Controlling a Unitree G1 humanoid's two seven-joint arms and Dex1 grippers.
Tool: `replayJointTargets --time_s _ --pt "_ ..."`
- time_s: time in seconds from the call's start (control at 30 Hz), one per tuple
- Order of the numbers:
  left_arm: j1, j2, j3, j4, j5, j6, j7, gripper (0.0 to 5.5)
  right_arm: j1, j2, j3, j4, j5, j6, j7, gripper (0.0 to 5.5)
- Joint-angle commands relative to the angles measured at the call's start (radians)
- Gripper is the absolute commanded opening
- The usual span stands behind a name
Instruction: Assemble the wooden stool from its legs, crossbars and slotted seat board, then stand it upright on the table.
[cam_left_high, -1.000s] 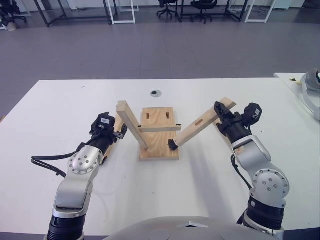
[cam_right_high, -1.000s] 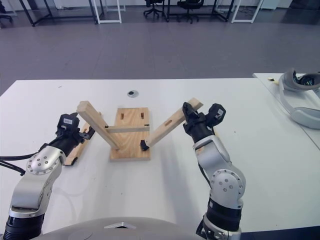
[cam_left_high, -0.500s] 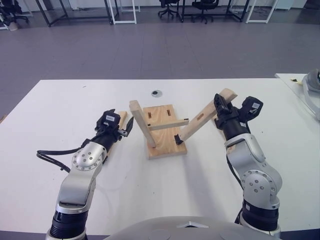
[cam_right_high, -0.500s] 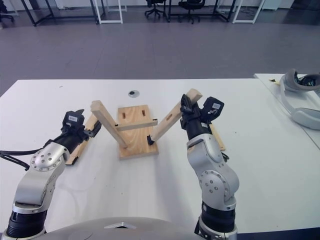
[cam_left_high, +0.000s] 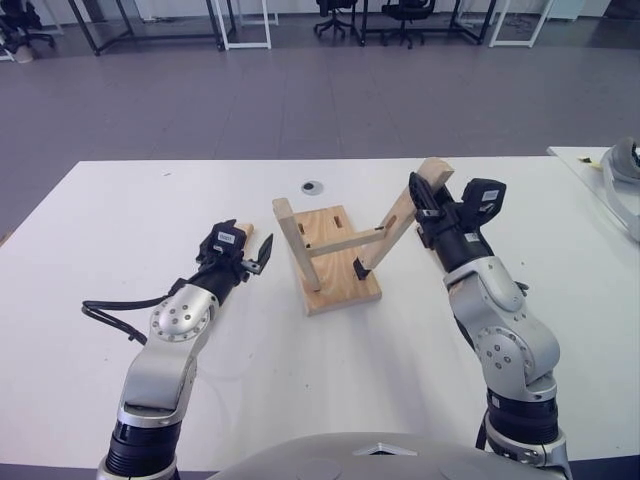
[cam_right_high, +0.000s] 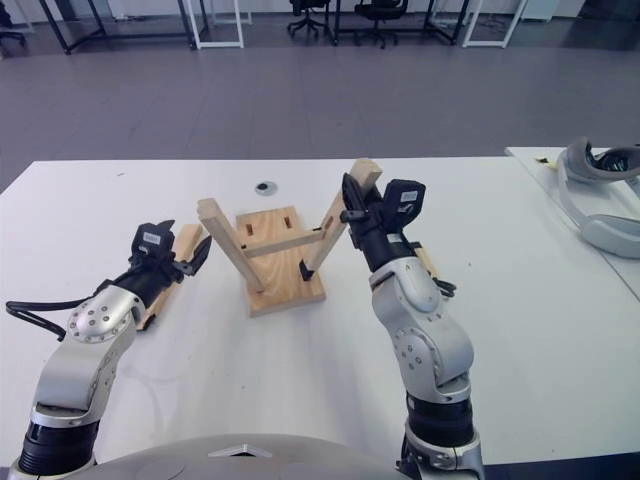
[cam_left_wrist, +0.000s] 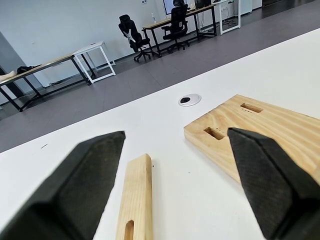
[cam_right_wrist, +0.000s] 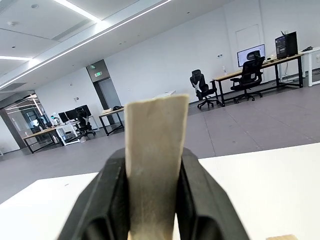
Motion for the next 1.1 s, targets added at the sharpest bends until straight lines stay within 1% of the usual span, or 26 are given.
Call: replayJointTargets --time_s 0.03,0.13,0.33,0.37,0.43,0.53,0.6,0.73,0.8,0.87,0.93,0.97,1.1 --pt "-0.012 -0.001 0.001 0.012 0.009 0.001 0.001 3.77 0.079 -0.046 0.006 0.012 -0.067 0.102 -0.020 1.01" --pt "-0.014 -0.004 -0.002 0.013 0.012 0.000 0.005 3.77 0.102 -0.020 0.008 -0.029 -0.101 0.211 -0.127 1.01" --pt "-0.022 -0.001 -0.001 0.009 0.013 0.005 0.004 3.77 0.071 0.076 -0.088 -0.022 -0.074 0.440 -0.303 1.01" --pt "-0.022 0.000 0.000 0.008 0.013 0.006 0.004 3.77 0.063 0.074 -0.086 -0.034 -0.081 0.475 -0.311 1.01" --pt "-0.028 -0.004 -0.005 0.005 0.014 0.011 0.007 3.77 0.061 0.039 -0.037 -0.057 -0.098 0.515 -0.292 1.01" --pt "-0.052 -0.017 -0.016 0.012 0.013 0.012 0.013 3.77 0.068 -0.034 0.021 -0.078 -0.112 0.516 -0.229 1.02" --pt "-0.073 -0.028 -0.017 0.026 0.014 0.007 0.020 3.77 0.051 -0.044 0.003 -0.075 -0.099 0.491 -0.203 1.02" --pt "-0.085 -0.050 -0.038 0.038 0.022 0.003 0.032 3.77 -0.028 0.011 -0.098 -0.056 -0.048 0.429 -0.203 1.02" --pt "-0.085 -0.055 -0.046 0.040 0.026 0.000 0.034 3.77 -0.074 0.058 -0.168 -0.038 -0.004 0.408 -0.214 1.02" --pt "-0.088 -0.060 -0.051 0.041 0.029 0.000 0.039 3.77 -0.111 0.106 -0.236 -0.019 0.052 0.403 -0.226 1.02" --pt "-0.092 -0.067 -0.058 0.041 0.030 0.001 0.046 3.77 -0.123 0.132 -0.277 -0.004 0.098 0.418 -0.225 1.02" --pt "-0.091 -0.068 -0.061 0.038 0.030 0.002 0.050 3.77 -0.123 0.134 -0.286 0.000 0.113 0.427 -0.220 1.02" --pt "-0.089 -0.070 -0.066 0.037 0.026 0.003 0.051 3.77 -0.127 0.066 -0.292 0.034 0.117 0.420 -0.151 1.02"
